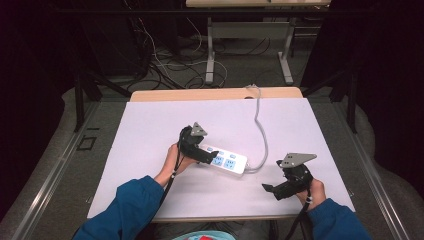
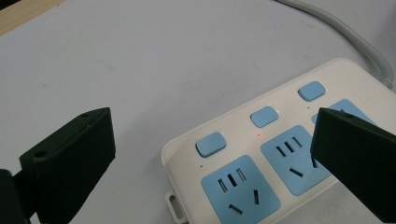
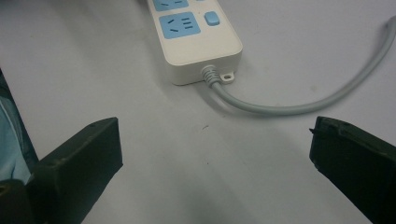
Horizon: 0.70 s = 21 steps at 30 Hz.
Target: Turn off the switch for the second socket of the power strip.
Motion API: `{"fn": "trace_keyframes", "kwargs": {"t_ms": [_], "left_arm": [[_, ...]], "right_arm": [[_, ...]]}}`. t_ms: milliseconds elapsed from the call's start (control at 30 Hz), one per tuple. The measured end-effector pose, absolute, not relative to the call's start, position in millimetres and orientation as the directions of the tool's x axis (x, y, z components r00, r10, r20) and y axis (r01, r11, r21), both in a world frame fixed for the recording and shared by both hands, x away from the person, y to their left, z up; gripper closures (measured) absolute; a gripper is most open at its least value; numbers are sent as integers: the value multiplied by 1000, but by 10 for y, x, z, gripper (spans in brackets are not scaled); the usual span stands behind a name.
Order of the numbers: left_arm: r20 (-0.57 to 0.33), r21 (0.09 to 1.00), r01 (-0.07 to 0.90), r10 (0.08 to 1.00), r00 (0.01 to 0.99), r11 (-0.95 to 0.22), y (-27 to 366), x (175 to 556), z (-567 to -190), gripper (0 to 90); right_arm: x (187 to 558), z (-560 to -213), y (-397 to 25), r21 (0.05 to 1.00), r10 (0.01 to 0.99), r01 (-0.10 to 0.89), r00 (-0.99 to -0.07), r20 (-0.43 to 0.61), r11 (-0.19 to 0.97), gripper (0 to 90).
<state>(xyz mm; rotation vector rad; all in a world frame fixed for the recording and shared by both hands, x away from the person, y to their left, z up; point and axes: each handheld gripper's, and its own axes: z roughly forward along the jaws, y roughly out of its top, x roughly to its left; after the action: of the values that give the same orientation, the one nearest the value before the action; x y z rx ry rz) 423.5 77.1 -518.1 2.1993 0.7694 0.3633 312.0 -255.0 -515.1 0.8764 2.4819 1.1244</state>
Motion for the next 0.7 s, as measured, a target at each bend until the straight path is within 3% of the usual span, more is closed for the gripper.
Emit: {"fn": "trace_keyframes", "kwargs": {"t_ms": [167,267,300,367,400,433,467,567,600,700], "left_arm": [[11,740,415,627,779,-530,739,4241,-5194,28],[11,740,417,629,777,-528,718,4244,-5209,96],[10,738,418,628,778,-530,714,4245,-5211,171],[11,734,416,622,783,-537,710,4250,-5212,167],[10,736,413,619,785,-537,704,4251,-5217,251],[9,736,411,614,789,-539,700,4251,-5220,251],[8,737,410,613,790,-538,691,4247,-5226,339],[9,741,404,609,793,-537,665,4240,-5239,405],[8,740,399,600,800,-542,661,4243,-5240,489],[4,744,395,595,804,-539,649,4239,-5245,566]], "right_arm": [[3126,-5146,-2556,748,621,408,-784,-8,524,20],[3120,-5146,-2554,746,625,416,-780,-1,520,20],[3128,-5152,-2553,755,622,401,-783,-12,519,20],[3122,-5152,-2550,752,628,410,-778,-7,516,20],[3124,-5151,-2552,753,625,406,-781,-9,518,20],[3124,-5151,-2552,753,625,406,-781,-9,518,20],[3119,-5151,-2550,752,628,412,-778,-4,514,21],[3121,-5152,-2547,753,630,411,-777,-7,515,21],[3123,-5151,-2549,753,627,407,-779,-9,518,22],[3122,-5151,-2549,753,628,408,-778,-9,517,23]]}}
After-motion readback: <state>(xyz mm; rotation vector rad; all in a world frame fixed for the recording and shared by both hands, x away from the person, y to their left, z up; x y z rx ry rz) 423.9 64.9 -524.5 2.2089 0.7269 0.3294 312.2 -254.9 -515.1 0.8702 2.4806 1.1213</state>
